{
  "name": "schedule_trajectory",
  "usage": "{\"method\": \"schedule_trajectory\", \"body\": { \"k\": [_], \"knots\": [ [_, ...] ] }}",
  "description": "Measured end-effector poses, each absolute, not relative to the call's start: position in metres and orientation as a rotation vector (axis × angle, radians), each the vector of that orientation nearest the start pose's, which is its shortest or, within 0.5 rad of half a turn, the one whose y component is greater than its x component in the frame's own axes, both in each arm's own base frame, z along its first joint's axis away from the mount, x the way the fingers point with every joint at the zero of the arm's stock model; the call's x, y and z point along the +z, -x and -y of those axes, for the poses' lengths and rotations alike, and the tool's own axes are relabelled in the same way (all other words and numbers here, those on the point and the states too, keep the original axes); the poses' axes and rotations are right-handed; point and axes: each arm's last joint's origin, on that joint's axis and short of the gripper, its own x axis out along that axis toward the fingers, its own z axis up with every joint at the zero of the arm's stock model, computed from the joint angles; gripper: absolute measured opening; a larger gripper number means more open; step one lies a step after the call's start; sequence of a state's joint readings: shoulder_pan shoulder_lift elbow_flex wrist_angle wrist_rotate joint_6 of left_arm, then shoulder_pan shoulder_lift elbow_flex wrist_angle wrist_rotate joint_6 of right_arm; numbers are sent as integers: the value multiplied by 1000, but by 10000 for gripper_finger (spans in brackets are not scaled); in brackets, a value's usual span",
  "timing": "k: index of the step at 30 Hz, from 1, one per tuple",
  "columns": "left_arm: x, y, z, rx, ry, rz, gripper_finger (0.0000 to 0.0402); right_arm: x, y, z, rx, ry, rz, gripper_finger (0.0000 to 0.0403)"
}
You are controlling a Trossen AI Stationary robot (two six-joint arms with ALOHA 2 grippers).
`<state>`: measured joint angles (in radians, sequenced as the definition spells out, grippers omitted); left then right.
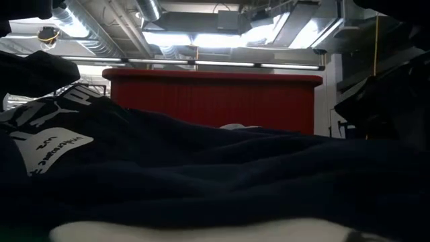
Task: Fold Laundry from Bin
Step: Stack the dark blue boxer shorts on top of the blue jeans
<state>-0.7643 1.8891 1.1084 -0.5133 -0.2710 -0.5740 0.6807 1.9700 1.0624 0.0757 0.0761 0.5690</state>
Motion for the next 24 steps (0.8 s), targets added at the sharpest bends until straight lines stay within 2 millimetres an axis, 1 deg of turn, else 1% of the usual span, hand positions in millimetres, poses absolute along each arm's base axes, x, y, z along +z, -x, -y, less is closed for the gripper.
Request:
{"method": "schedule_trajectory", "body": {
  "k": [5, 8, 11, 15, 22, 24],
  "knots": [
    [132, -254, 233, -82, -142, -1184, 52, 118, -301, -241, 321, -207, -920, 220],
    [132, -255, 233, -82, -142, -1184, 52, 117, -300, -240, 314, -197, -938, 205],
    [132, -254, 233, -82, -143, -1183, 52, 114, -298, -238, 299, -180, -971, 174],
    [132, -254, 233, -82, -143, -1183, 52, 113, -297, -237, 291, -172, -988, 123],
    [132, -254, 233, -78, -146, -1179, 52, 111, -295, -235, 279, -164, -1012, 18],
    [132, -254, 233, -78, -146, -1179, 52, 111, -295, -235, 283, -165, -1015, 8]
  ]
}}
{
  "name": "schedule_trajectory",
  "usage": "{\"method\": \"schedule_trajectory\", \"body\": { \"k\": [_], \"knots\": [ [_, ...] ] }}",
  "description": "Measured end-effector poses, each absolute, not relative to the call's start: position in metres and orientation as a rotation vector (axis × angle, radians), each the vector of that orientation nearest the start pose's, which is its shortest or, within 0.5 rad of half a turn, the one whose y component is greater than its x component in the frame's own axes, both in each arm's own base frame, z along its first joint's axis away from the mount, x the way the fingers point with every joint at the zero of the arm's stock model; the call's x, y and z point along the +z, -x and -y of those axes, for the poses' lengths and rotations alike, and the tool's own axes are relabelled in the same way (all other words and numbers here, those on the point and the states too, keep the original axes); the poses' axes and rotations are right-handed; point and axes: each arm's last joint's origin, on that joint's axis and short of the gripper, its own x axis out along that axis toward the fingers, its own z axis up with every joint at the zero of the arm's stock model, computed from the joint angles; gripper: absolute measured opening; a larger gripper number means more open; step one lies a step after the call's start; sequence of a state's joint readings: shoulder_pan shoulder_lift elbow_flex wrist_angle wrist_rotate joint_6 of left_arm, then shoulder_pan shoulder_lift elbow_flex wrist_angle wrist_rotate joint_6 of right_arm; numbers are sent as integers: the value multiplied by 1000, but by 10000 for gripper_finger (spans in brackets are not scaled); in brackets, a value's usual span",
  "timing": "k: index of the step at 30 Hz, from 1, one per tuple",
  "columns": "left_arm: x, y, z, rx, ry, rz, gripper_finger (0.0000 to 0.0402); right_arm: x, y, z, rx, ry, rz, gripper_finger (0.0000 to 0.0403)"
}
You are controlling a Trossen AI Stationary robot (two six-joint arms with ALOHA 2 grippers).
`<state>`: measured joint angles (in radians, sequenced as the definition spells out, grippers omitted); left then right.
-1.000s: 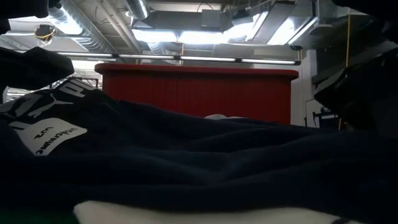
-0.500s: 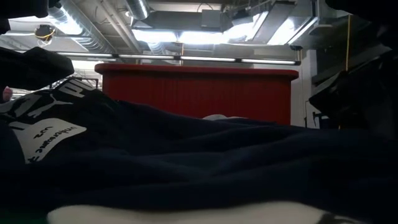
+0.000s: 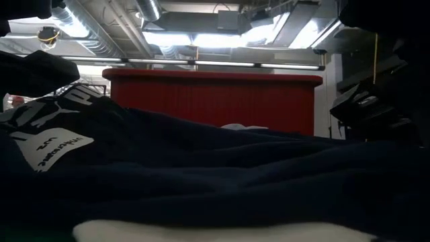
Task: Fold Laundry from Bin
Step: Stack the dark blue boxer shorts on top of the blue jeans
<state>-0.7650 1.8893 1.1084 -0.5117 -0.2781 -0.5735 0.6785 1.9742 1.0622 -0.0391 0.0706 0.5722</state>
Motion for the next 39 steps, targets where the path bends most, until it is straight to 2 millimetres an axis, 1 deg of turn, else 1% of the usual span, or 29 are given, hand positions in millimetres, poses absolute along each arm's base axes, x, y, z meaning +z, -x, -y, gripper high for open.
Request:
{"method": "schedule_trajectory", "body": {
  "k": [3, 6, 8, 11, 13, 15, 17, 20, 25, 29, 33, 36, 39],
  "knots": [
    [134, -254, 233, -79, -143, -1177, 47, 110, -295, -235, 286, -166, -1017, 17],
    [139, -253, 232, -85, -115, -1173, 33, 115, -294, -235, 296, -173, -1012, 10],
    [147, -252, 231, -87, -88, -1163, 21, 121, -294, -236, 310, -180, -1012, 5],
    [168, -249, 229, -95, -24, -1114, 9, 133, -292, -236, 337, -185, -1026, 7],
    [181, -247, 227, -96, 19, -1086, 7, 146, -292, -236, 349, -174, -1022, 5],
    [194, -244, 224, -98, 56, -1058, 8, 165, -292, -235, 349, -167, -1021, 4],
    [209, -241, 220, -104, 102, -1021, 9, 180, -291, -234, 321, -145, -1040, 5],
    [228, -237, 215, -114, 152, -973, 9, 198, -289, -230, 255, -73, -1099, 3],
    [260, -230, 200, -92, 242, -867, 10, 249, -298, -223, 201, 64, -1104, 3],
    [285, -222, 184, -75, 317, -785, 10, 289, -309, -206, 143, 160, -1074, 3],
    [306, -209, 170, -83, 371, -737, 10, 327, -321, -181, 114, 261, -1036, 2],
    [319, -196, 158, -67, 407, -728, 10, 347, -332, -159, 110, 312, -993, 2],
    [326, -179, 144, -18, 458, -764, 10, 362, -342, -133, 91, 351, -969, 2]
  ]
}}
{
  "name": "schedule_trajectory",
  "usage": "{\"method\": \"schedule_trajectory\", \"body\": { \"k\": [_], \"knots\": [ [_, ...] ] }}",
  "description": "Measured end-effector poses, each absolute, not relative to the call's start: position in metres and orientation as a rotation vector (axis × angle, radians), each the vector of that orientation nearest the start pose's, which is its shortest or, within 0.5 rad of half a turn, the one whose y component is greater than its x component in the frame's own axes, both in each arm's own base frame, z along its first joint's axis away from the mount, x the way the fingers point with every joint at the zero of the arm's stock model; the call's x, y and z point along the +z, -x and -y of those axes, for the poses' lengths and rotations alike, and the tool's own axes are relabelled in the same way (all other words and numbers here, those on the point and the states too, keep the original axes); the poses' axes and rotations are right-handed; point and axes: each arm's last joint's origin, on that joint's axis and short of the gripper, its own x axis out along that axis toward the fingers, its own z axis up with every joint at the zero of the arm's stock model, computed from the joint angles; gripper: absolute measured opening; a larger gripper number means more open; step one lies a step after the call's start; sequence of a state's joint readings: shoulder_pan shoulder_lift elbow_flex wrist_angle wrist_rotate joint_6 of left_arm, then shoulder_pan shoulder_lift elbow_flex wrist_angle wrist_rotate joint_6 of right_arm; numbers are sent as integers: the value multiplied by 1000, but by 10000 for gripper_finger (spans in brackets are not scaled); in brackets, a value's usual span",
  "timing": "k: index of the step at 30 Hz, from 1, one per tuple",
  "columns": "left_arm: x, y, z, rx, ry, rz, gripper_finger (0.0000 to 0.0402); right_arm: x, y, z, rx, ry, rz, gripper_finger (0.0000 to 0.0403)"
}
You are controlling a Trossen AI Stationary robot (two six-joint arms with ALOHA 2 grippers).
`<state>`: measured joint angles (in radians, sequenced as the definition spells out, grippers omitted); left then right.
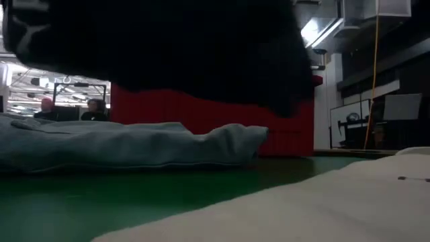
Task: Fold Laundry from Bin
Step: Stack the dark blue boxer shorts on top of the blue jeans
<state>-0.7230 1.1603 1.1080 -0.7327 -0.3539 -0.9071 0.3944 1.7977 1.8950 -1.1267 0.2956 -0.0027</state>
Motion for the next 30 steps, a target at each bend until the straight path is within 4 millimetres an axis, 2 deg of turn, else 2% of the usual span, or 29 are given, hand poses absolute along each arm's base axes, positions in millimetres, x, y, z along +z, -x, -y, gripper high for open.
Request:
{"method": "schedule_trajectory", "body": {
  "k": [9, 17, 20, 23, 30],
  "knots": [
    [330, -130, 103, 192, 556, -947, 10, 370, -374, -39, -11, 489, -925, 2],
    [325, -108, 84, 375, 544, -1046, 10, 376, -395, 38, -15, 489, -741, 2],
    [324, -106, 82, 424, 538, -1048, 10, 369, -399, 56, 9, 452, -742, 2],
    [322, -108, 82, 461, 526, -1044, 10, 358, -405, 63, 15, 443, -779, 2],
    [308, -121, 93, 561, 396, -1121, 10, 325, -417, 65, 66, 538, -927, 2]
  ]
}}
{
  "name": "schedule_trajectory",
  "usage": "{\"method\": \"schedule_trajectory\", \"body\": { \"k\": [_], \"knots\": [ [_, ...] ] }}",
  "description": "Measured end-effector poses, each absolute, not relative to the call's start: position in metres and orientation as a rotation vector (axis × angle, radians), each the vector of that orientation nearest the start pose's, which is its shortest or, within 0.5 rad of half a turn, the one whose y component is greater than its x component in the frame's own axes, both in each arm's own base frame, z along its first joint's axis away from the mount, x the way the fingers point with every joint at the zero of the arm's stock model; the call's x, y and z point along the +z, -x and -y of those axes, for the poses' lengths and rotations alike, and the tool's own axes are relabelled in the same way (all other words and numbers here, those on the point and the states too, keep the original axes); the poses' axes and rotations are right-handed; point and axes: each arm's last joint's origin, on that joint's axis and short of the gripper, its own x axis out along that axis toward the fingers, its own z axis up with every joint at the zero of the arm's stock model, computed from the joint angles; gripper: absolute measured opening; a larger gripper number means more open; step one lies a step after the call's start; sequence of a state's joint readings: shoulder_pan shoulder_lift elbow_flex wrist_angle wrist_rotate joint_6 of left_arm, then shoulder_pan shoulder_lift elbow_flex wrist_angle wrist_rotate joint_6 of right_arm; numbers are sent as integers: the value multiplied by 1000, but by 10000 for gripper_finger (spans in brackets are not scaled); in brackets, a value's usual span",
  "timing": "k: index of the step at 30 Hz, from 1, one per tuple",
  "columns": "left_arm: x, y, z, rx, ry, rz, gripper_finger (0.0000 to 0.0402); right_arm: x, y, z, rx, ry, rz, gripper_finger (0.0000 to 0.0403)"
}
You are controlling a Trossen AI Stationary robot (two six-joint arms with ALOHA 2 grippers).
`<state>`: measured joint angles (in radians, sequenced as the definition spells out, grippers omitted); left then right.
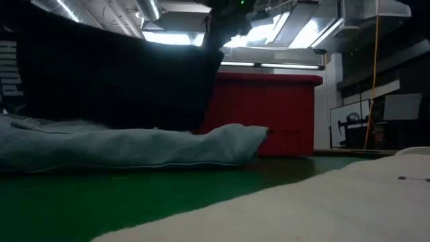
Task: Fold Laundry from Bin
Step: Stack the dark blue boxer shorts on top of the blue jeans
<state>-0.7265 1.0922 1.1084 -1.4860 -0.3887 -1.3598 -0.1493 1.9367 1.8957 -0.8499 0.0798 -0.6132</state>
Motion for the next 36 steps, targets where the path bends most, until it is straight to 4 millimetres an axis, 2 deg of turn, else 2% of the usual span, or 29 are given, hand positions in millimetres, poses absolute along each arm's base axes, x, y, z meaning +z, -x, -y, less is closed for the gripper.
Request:
{"method": "schedule_trajectory", "body": {
  "k": [5, 11, 19, 28, 36],
  "knots": [
    [301, -123, 92, 642, 298, -1183, 10, 329, -420, 75, -41, 621, -912, 2],
    [302, -125, 87, 656, 294, -1176, 10, 342, -423, 85, -98, 663, -829, 1],
    [302, -128, 83, 683, 317, -1172, 10, 341, -423, 90, -146, 741, -865, 1],
    [292, -139, 94, 702, 326, -1223, 10, 302, -413, 83, -44, 682, -1046, 1],
    [273, -155, 116, 682, 318, -1337, 10, 285, -410, 62, 69, 667, -1104, 1]
  ]
}}
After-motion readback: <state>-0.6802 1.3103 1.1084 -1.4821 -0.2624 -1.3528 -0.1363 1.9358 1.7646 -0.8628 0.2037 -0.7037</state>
